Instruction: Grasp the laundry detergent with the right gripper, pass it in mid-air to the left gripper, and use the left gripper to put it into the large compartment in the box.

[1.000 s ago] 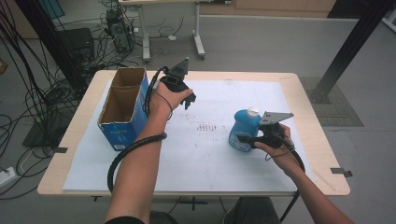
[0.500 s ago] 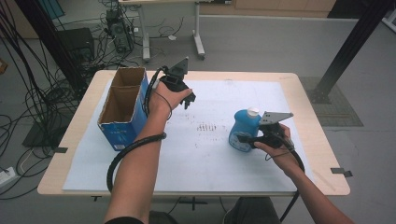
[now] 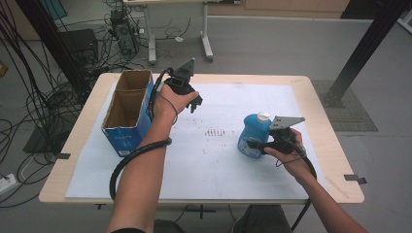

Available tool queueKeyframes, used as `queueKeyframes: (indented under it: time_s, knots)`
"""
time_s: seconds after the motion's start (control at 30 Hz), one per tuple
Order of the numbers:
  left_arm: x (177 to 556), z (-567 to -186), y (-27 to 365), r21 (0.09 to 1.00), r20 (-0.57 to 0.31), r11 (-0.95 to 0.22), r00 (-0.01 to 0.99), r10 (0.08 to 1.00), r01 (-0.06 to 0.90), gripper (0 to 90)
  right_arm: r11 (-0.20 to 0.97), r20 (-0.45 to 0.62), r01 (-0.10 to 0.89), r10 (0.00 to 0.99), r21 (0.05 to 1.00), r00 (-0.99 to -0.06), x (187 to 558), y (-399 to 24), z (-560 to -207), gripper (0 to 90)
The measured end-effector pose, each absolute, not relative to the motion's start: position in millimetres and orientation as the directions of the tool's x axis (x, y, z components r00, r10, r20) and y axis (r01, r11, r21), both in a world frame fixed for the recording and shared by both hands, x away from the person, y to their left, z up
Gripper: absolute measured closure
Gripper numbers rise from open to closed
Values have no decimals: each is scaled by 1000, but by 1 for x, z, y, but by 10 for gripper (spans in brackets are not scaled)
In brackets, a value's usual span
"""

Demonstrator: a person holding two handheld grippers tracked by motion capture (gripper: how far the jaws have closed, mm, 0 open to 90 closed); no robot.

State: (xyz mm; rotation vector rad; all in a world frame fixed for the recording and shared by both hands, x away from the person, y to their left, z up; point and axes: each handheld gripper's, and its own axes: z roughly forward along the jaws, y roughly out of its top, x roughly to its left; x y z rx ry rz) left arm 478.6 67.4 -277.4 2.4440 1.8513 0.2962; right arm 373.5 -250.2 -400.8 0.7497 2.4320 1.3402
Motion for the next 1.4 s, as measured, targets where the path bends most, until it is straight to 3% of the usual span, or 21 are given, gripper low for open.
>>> queueKeyframes:
  time_s: [1.4]
  knots:
    - [473, -266, 71, 180, 121, -281, 262, 957, 943, 55, 451, 7, 310, 558, 837, -830, 373, -249, -399, 435]
